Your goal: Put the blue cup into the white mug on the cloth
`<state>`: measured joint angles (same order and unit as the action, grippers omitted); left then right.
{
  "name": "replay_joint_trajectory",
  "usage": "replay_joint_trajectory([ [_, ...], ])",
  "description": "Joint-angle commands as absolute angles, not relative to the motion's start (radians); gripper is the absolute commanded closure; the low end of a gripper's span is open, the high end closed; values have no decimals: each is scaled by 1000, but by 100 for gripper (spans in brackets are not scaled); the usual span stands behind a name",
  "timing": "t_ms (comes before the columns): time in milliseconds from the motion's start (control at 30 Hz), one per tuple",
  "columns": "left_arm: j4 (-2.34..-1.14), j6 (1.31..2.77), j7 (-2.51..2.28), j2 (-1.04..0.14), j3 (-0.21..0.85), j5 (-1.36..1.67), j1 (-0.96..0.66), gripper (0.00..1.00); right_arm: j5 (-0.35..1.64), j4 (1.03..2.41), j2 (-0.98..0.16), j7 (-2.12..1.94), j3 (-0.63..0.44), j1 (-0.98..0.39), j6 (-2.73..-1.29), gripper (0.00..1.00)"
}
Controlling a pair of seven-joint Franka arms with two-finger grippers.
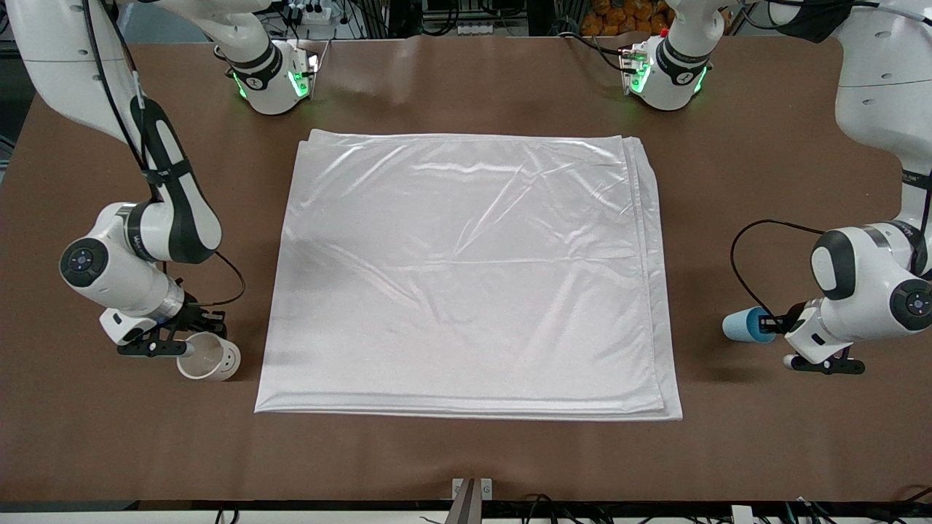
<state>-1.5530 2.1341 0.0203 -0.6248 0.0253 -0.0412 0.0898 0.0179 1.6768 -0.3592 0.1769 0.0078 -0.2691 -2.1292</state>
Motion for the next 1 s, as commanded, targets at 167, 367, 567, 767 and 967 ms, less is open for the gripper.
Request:
replay_joint_trajectory([
  [167, -1562, 2060, -261, -532, 60, -32, 11, 100, 18, 1660, -396, 319, 20, -462, -2140, 100],
  [367, -1562, 2051, -411, -511, 107, -32, -17, 100, 12, 1625, -463, 439, 20, -589, -2169, 100],
  [567, -1540, 1999, -537, -511, 155, -34, -47, 100, 3, 1594, -549, 532, 18, -699, -2241, 100],
  [767, -1532, 1979, -653, -518, 163, -37, -116, 100, -3, 1591, -612, 537, 15, -765, -2310, 100],
  [967, -1532, 1979, -745, -518, 163, -35, -166, 100, -20, 1565, -664, 537, 14, -804, -2324, 100],
])
